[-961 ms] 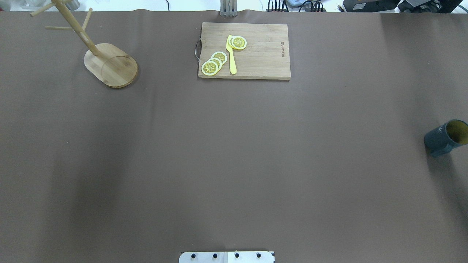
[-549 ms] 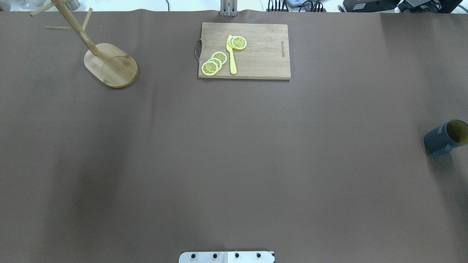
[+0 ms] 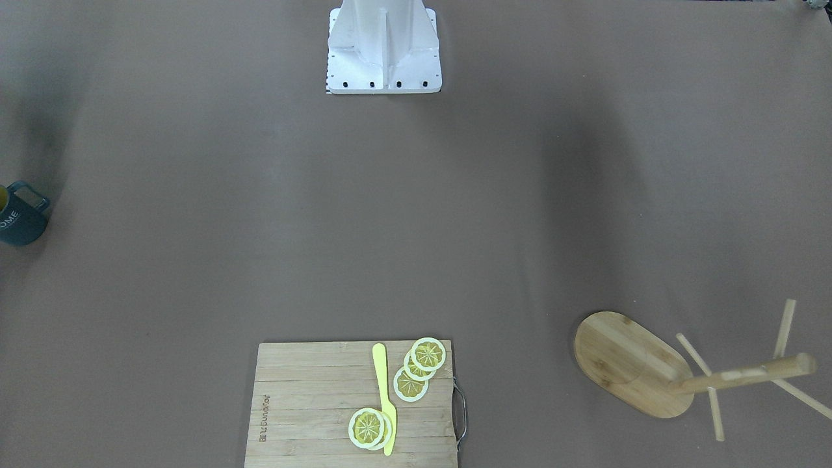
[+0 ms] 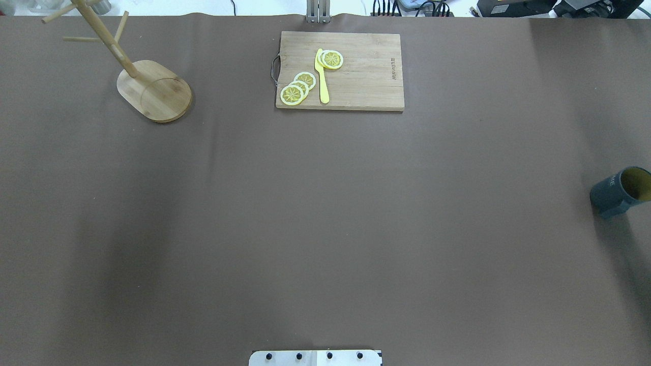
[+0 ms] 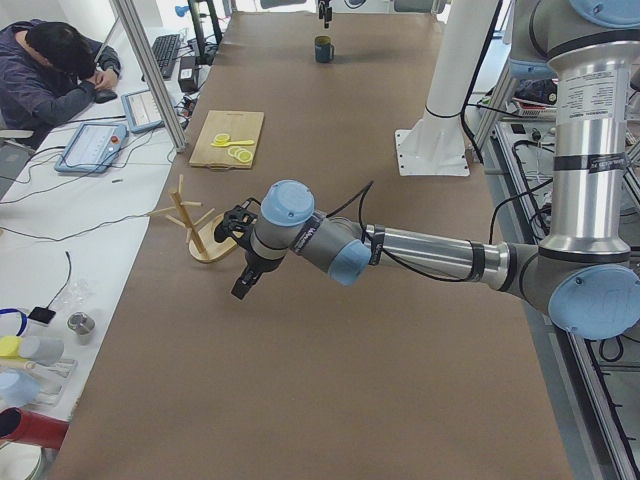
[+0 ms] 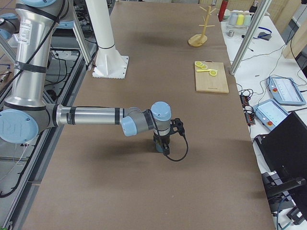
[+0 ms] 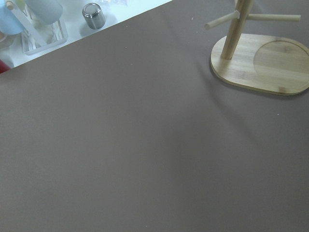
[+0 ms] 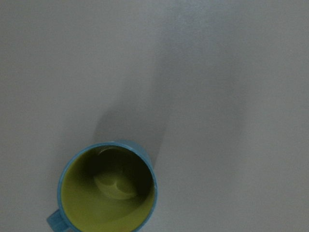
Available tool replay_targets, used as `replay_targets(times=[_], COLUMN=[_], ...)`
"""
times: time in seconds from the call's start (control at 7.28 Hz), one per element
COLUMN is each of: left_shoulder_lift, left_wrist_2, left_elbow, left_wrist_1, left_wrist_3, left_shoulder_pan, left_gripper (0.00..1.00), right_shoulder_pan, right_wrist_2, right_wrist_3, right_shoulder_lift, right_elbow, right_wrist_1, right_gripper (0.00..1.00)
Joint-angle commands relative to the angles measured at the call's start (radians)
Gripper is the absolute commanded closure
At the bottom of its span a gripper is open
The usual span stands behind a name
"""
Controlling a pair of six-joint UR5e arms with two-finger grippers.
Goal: Hang cup on storage rack
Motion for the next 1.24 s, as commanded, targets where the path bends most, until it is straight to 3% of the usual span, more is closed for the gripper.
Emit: replay_targets(times=[0.0, 0.55, 0.96, 1.1], left_shoulder_lift=[0.004, 0.008, 0.007, 0.007], left_wrist_2=[0.000, 0.000, 0.002, 0.002], left_elbow=[-0.003, 0.003, 0.006, 0.008], left_wrist_1=[0.000, -0.028, -0.034, -0.034], left_wrist_3=[-0.001, -0.004, -0.004, -0.004], left_shoulder_pan=[0.000, 0.000, 0.000, 0.000], left_gripper=[0.01, 0.01, 0.01, 0.01], right_shoulder_pan=[-0.040, -0.040, -0.045, -0.053], right_wrist_2=[-0.004, -0.004, -0.004, -0.004], right_wrist_3=[0.000, 0.110, 0.109, 0.109], right_shoulder_lift=[0.012, 0.098, 0.097, 0.097], right_elbow=[-0.048, -0.117, -0.143, -0.145], right_wrist_1=[0.002, 0.001, 0.004, 0.004], right_gripper=[0.00, 0.00, 0.10, 0.21])
